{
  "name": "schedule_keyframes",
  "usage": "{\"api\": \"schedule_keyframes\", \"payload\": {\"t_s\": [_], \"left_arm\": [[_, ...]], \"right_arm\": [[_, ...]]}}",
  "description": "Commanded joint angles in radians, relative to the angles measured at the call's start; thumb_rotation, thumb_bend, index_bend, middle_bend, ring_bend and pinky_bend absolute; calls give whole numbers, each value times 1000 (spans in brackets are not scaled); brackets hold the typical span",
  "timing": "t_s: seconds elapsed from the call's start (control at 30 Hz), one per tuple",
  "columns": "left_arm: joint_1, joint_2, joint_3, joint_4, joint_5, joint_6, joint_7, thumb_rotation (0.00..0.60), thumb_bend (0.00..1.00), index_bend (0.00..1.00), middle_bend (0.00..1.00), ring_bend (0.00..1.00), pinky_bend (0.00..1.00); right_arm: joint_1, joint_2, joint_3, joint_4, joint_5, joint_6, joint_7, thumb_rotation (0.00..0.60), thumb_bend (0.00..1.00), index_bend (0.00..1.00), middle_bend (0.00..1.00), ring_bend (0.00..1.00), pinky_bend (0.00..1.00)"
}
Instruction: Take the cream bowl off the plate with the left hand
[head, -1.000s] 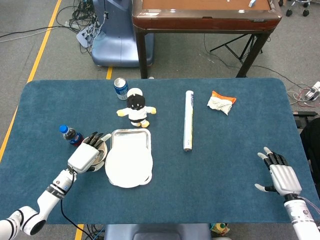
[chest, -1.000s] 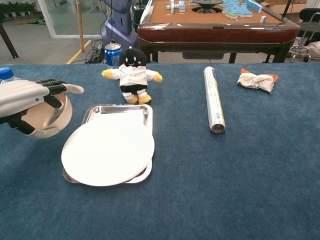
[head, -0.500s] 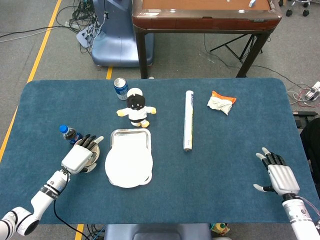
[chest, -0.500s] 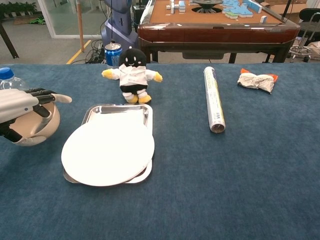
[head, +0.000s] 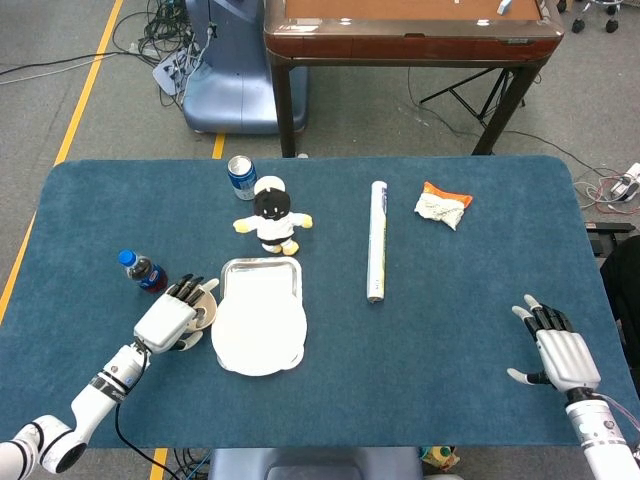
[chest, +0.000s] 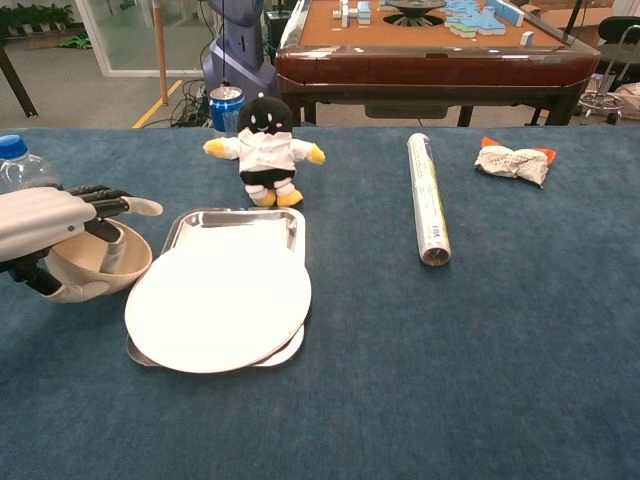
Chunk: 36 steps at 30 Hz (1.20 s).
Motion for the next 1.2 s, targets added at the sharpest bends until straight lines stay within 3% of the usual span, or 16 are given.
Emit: {"api": "schedule_keyframes", "payload": {"t_s": [0.03, 0.43, 0.63, 0.9, 1.2], "left_arm": [[0, 1, 1, -9, 0, -1, 3, 600, 322, 556, 75, 0, 0], [23, 73, 0, -104, 7, 45, 34, 600, 321, 484, 60, 0, 0], [38, 145, 9, -203, -27, 19, 71, 600, 321, 365, 4, 0, 0], [72, 218, 3, -329, -92, 20, 170, 600, 320, 170, 0, 0, 0], [140, 316, -19, -443, -87, 155, 227, 600, 319, 165, 0, 0, 0]], "right_arm": [[-1, 1, -1, 1, -2, 1, 3, 600, 192, 0, 0, 0, 0], [0, -1, -7, -3, -15, 4, -2, 600, 192, 0, 0, 0, 0], [-2, -3, -9, -4, -19, 8, -9, 600, 193, 0, 0, 0, 0], [-5, -4, -14, -13, -33, 19, -20, 600, 192, 0, 0, 0, 0], [-13, 3, -16, -22, -49, 40, -17, 600, 192, 0, 0, 0, 0]]}}
